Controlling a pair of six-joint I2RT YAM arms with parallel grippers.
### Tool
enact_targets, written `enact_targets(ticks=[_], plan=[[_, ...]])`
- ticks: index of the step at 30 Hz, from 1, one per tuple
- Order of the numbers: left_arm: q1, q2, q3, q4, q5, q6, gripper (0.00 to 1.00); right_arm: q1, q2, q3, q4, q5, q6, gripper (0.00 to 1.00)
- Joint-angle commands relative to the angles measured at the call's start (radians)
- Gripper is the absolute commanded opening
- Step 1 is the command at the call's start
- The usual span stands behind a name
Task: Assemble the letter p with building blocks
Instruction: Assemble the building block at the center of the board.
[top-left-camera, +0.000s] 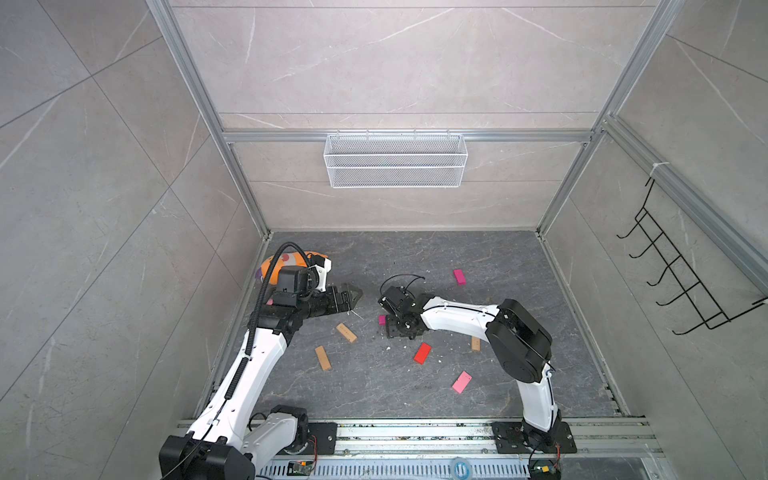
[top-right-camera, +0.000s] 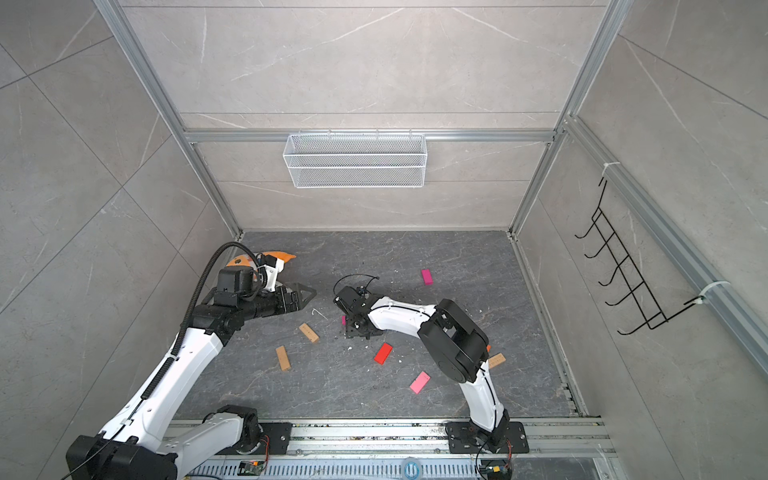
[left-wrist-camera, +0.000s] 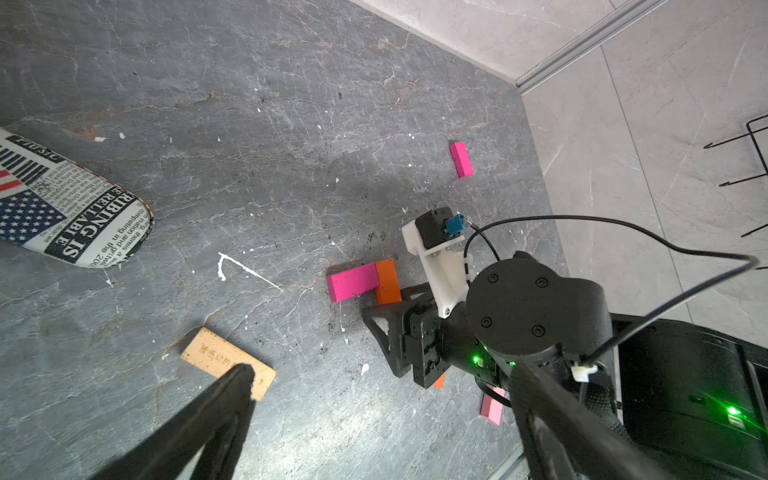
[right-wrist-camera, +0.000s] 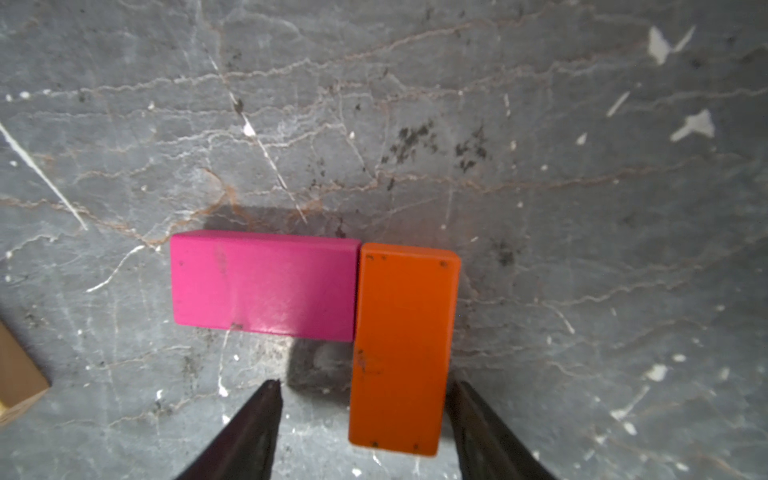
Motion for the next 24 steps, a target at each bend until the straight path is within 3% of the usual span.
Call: enact_targets(ticks=[1,20,24], plan=[[0.004,-0.003,0.010,-0.005,0.006,-0.009,0.99,-0.011,-0.027,-0.027,-0.044,-0.010,-0.007,0.74],[0.004,0.049,0.050,-0.081,-0.097,-0.027,0.98,-0.076,-0.325,-0.192,0.068,-0.094,-0.122,1.00],[0.002,0.078,0.078,-0.132,-0.141,-0.037,0.99,-0.100,-0.413,-0.266,0.111,-0.122,-0.151,1.00]])
